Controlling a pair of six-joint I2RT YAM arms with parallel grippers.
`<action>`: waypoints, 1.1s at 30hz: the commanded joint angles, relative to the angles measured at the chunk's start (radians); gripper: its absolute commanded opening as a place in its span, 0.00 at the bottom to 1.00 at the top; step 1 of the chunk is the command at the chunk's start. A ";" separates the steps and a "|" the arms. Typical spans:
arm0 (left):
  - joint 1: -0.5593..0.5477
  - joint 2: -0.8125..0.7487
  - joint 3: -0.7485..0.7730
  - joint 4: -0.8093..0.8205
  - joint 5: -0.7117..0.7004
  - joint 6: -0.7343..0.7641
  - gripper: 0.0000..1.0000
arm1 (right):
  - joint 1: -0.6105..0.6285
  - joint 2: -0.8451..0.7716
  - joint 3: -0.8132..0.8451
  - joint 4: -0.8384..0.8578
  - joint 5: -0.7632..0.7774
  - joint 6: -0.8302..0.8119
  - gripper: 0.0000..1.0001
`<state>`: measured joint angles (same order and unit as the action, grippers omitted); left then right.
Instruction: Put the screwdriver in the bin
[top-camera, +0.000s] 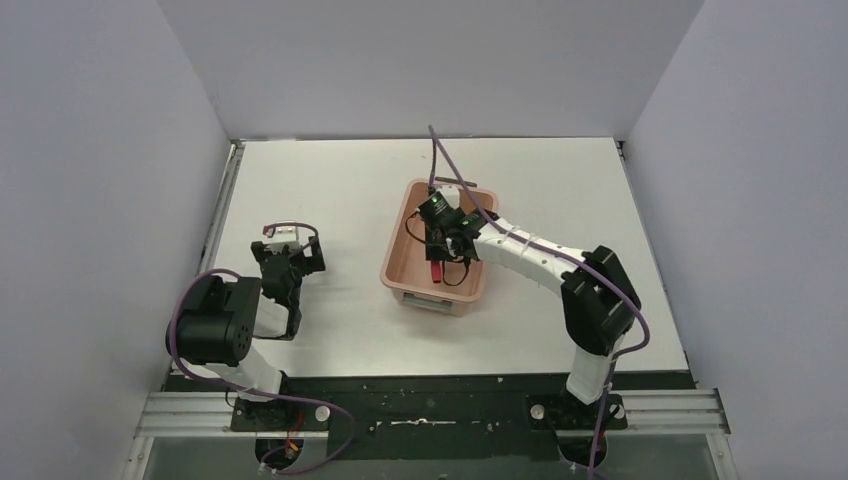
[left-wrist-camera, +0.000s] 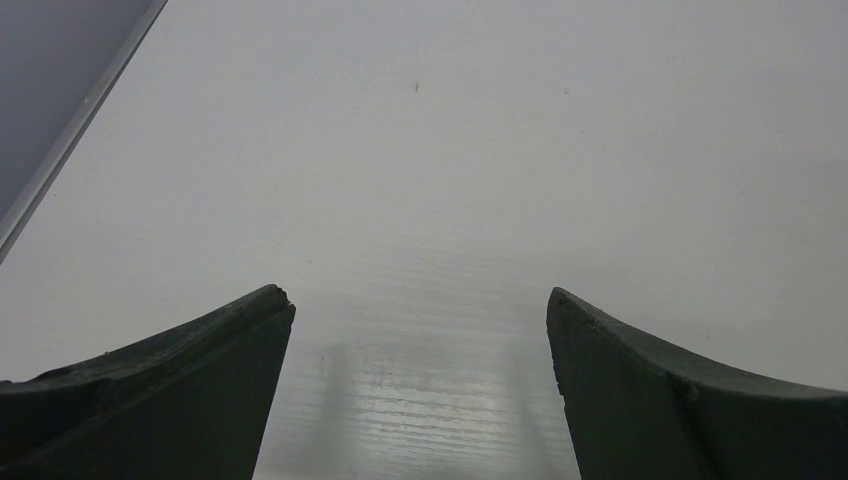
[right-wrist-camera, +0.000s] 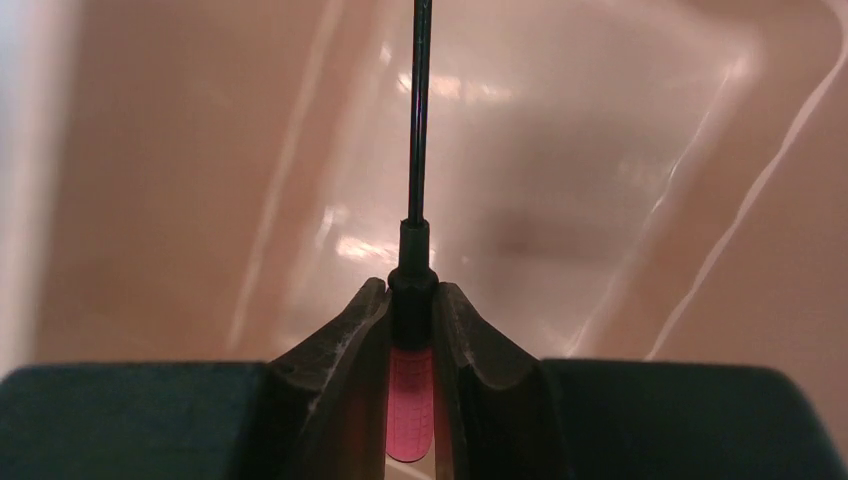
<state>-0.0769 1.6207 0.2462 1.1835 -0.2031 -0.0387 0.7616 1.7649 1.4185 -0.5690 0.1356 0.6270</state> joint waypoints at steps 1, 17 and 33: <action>0.000 -0.010 0.008 0.025 0.013 0.009 0.97 | 0.009 0.031 -0.058 0.061 0.062 0.020 0.02; 0.000 -0.010 0.008 0.026 0.013 0.009 0.97 | 0.008 0.035 0.083 -0.072 0.147 -0.036 0.59; 0.000 -0.009 0.008 0.026 0.014 0.008 0.97 | -0.043 -0.555 -0.231 0.382 0.351 -0.448 1.00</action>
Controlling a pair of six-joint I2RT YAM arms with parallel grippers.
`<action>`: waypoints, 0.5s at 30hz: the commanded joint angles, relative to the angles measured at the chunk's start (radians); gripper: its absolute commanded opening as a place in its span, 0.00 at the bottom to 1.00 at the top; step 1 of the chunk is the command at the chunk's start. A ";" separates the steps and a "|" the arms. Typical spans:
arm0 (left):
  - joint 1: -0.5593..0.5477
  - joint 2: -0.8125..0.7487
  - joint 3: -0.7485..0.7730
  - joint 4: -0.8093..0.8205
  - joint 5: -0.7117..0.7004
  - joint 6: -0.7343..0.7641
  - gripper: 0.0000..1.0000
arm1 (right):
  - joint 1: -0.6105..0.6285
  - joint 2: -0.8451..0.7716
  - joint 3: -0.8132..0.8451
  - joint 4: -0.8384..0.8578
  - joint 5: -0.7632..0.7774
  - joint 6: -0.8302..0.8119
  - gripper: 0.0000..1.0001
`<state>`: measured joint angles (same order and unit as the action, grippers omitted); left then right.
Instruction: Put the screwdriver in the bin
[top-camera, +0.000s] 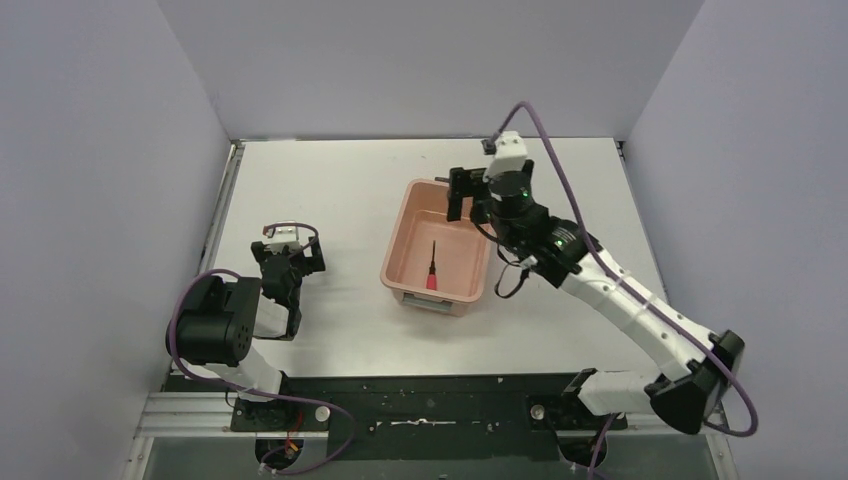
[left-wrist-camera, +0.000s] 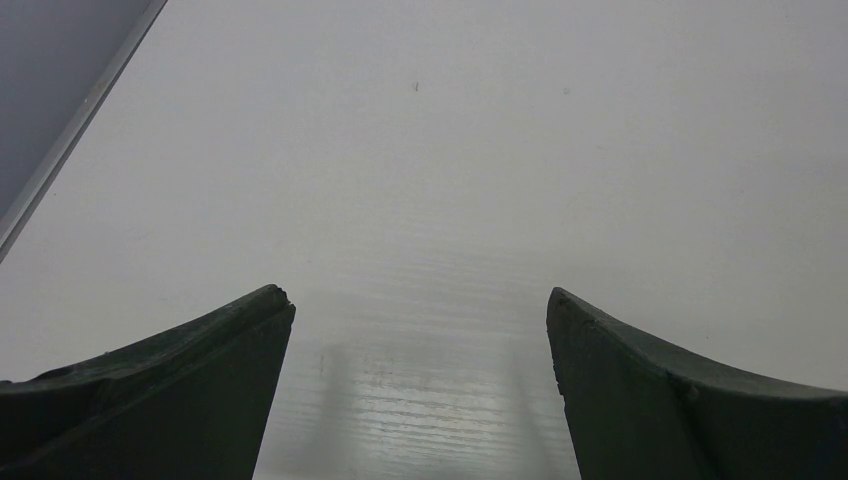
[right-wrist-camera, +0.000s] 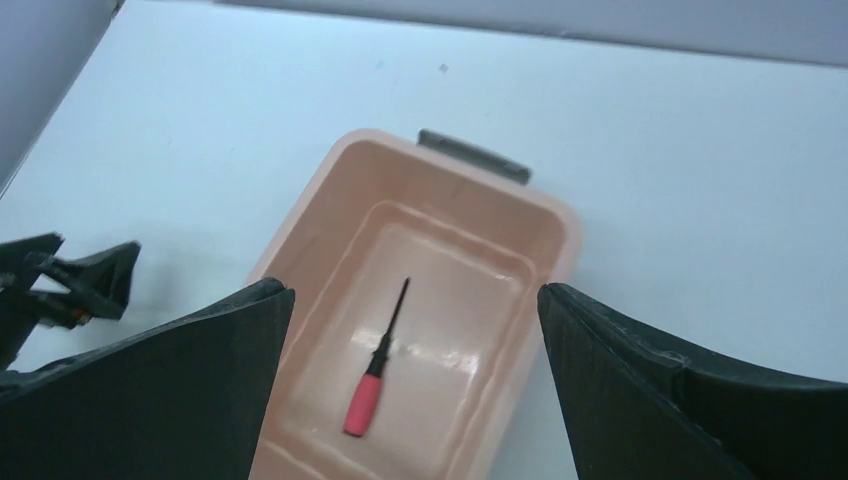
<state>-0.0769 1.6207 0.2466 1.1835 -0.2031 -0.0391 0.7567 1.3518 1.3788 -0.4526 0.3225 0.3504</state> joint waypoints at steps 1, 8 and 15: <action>0.000 -0.009 0.008 0.025 0.014 0.009 0.97 | -0.057 -0.192 -0.271 0.339 0.178 -0.201 1.00; 0.000 -0.010 0.008 0.026 0.013 0.009 0.97 | -0.175 -0.416 -0.764 0.726 0.306 -0.308 1.00; 0.000 -0.010 0.008 0.026 0.013 0.010 0.97 | -0.219 -0.417 -1.038 0.905 0.353 -0.292 1.00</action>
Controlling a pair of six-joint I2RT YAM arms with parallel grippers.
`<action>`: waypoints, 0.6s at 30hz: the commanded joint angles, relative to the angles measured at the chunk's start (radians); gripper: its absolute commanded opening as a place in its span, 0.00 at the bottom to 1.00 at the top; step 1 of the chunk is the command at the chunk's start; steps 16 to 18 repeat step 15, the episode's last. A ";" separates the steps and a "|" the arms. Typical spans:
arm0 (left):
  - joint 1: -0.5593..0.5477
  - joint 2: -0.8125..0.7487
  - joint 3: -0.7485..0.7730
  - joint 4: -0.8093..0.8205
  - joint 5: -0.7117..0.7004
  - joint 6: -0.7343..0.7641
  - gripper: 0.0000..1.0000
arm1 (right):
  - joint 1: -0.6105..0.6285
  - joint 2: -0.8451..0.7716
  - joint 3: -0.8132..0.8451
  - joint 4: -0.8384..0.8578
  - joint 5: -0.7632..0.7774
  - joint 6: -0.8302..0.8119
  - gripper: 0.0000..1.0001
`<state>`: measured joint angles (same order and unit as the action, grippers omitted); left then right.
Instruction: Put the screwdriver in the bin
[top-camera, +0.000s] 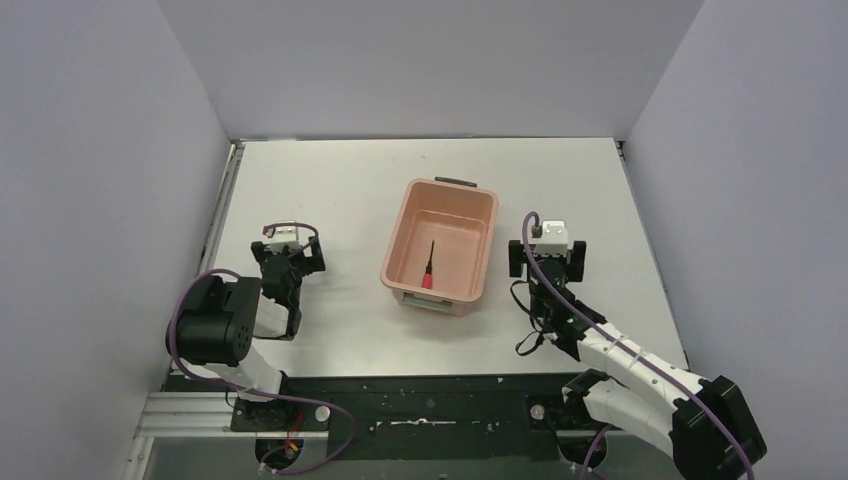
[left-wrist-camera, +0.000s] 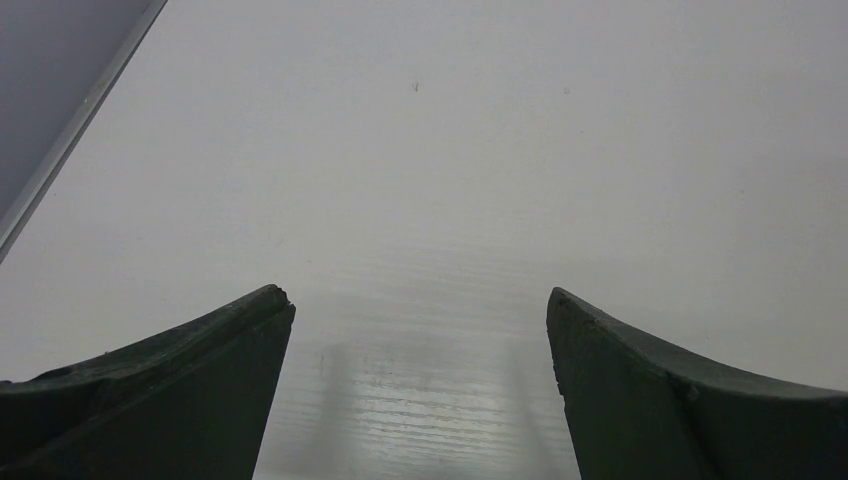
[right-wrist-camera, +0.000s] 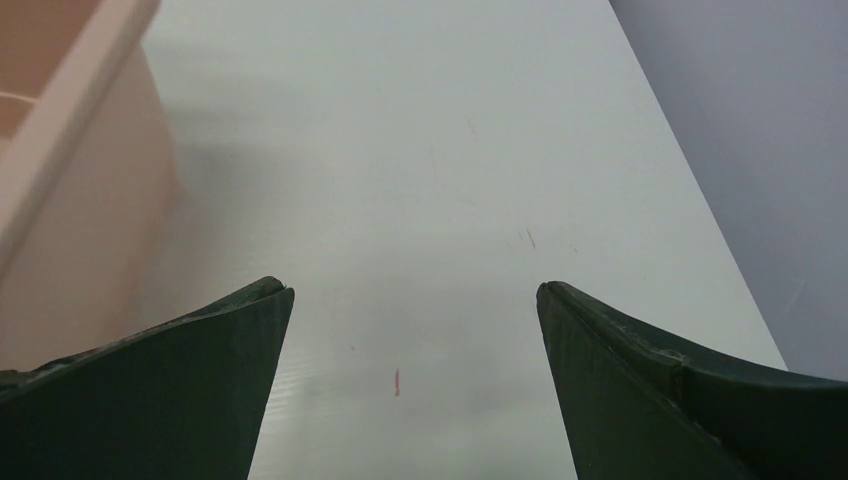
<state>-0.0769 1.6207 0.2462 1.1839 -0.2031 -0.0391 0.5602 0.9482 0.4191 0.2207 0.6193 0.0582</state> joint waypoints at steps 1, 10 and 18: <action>0.001 -0.009 0.008 0.025 0.013 0.010 0.97 | -0.029 -0.010 -0.110 0.254 0.046 0.013 1.00; 0.000 -0.008 0.011 0.021 0.013 0.009 0.97 | -0.070 -0.018 -0.187 0.350 -0.027 0.026 1.00; 0.000 -0.010 0.009 0.024 0.014 0.009 0.97 | -0.082 -0.019 -0.187 0.346 -0.037 0.033 1.00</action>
